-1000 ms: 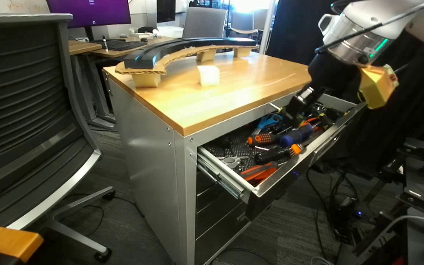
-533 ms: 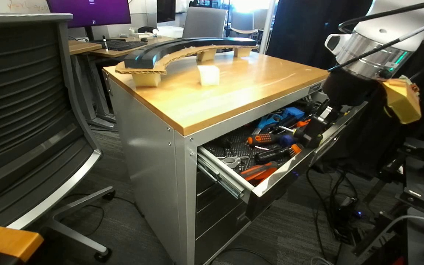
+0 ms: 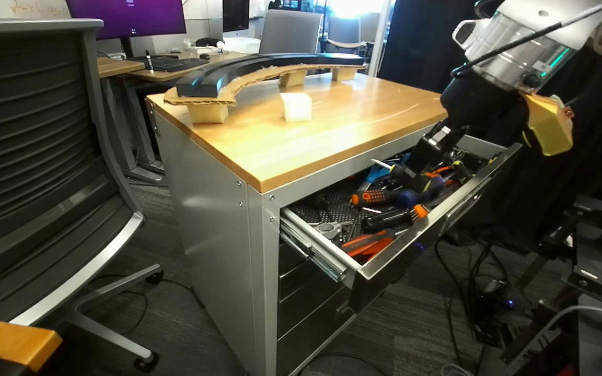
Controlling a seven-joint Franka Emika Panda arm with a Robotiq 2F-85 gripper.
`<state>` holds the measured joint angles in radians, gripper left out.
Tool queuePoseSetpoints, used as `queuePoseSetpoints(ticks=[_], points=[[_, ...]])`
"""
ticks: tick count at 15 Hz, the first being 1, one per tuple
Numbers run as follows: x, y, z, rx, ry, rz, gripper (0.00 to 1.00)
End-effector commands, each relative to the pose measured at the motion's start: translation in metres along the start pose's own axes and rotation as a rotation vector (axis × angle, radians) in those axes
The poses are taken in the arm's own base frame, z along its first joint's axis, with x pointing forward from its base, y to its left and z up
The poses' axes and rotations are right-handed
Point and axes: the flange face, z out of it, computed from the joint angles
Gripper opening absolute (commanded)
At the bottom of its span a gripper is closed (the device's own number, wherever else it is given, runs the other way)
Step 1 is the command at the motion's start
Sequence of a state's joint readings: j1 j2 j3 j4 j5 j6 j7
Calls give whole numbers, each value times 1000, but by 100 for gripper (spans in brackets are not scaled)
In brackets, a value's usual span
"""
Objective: Put the screwdriver in the open drawer then close it
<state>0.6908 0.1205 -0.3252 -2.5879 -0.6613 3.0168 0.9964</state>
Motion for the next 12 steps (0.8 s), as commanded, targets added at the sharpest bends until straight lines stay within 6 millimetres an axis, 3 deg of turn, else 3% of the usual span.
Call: queuePoseSetpoints(ticks=[1,3,4,5,9,12], points=[[25,-6,-8,16,97,33,73],[28,-2,-11,-11,114,40,89],[22,1,-9,-39,98,29,96],[5,6,-4,-78,33,24,100],[-38,34,7,-254,-211,79,100],[-52,46,7,-306,-401,123,98]])
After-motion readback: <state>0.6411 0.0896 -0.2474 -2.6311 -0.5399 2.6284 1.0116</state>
